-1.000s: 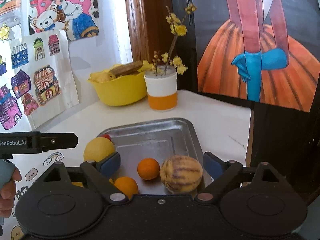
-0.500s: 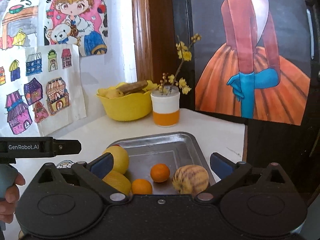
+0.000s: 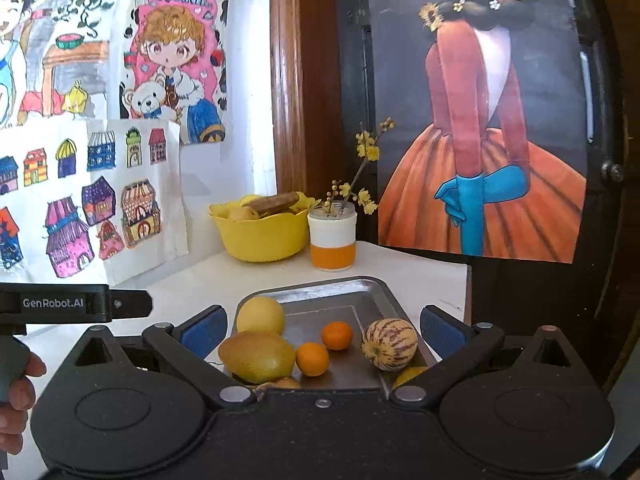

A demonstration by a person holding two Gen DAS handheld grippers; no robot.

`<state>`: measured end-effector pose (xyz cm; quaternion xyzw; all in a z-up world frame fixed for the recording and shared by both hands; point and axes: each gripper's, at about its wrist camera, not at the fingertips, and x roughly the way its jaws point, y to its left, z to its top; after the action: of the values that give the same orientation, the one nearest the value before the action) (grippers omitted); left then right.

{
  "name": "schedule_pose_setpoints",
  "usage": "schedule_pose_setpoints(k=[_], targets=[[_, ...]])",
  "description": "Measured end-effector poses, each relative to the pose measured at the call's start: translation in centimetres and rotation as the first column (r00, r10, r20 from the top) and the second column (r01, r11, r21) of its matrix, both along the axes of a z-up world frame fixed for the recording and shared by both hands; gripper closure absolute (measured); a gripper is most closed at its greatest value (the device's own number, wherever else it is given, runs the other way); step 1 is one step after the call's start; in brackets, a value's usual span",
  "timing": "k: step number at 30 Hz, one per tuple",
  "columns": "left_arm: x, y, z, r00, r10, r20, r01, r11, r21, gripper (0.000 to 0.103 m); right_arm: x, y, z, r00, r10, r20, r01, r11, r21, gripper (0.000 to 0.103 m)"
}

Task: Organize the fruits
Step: 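Withdraw both open tools back from the tray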

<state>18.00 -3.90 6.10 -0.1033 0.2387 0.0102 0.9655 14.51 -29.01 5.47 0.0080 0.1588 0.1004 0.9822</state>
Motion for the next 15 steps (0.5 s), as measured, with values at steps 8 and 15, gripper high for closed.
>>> schedule_pose_setpoints(k=[8,15], targets=[[-3.8,1.2,0.2,0.999,0.028,0.027,-0.027,1.000,-0.010,0.000,-3.3,0.2,0.4,0.999,-0.019,0.030,0.020,1.000,-0.018,0.001],[-6.6,1.4,0.1,0.998,0.034,0.056,-0.035,0.999,0.015,0.000,-5.9,0.9,0.7,0.998,-0.018,0.058,0.019,1.000,-0.017,0.001]])
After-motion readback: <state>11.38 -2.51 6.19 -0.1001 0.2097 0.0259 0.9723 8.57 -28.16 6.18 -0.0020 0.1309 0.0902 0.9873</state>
